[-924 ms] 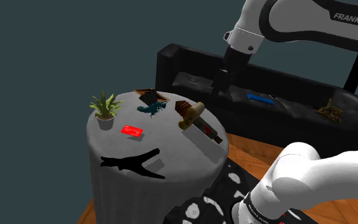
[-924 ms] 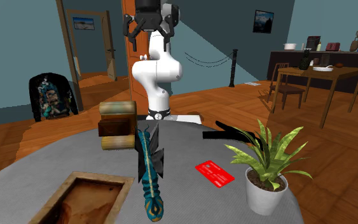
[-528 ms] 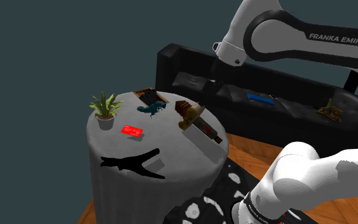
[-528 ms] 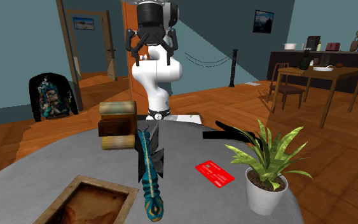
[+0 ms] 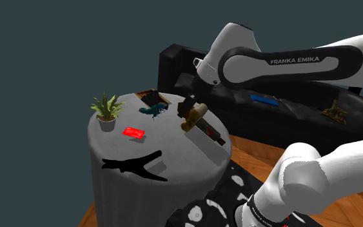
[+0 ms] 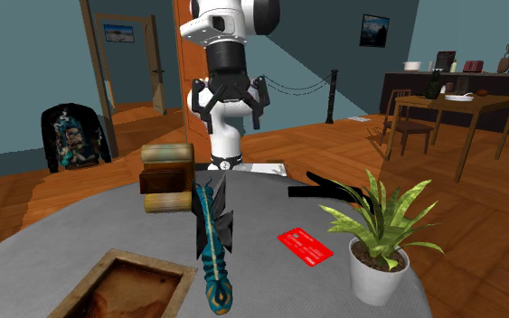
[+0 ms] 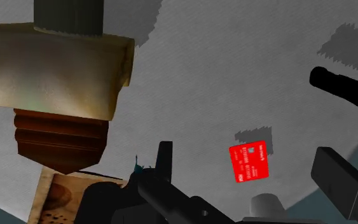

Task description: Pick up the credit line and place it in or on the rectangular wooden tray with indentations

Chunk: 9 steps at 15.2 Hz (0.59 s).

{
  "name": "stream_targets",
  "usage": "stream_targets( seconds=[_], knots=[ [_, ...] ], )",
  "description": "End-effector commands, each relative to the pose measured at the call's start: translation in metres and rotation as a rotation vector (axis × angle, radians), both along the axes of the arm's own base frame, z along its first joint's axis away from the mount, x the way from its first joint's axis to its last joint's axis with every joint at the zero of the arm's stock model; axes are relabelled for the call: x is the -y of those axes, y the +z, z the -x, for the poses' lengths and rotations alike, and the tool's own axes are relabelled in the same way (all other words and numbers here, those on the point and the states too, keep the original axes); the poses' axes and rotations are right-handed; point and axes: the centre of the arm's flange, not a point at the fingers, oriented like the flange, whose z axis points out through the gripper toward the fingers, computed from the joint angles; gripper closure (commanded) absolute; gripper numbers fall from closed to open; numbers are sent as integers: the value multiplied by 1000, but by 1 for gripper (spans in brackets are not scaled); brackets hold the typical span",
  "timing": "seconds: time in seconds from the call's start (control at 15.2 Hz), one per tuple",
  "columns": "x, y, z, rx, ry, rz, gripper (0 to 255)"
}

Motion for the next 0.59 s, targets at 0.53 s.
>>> stream_targets(
  seconds=[0.53],
  knots=[
    [-50,-84,-69,168,174,-56,0]
  ],
)
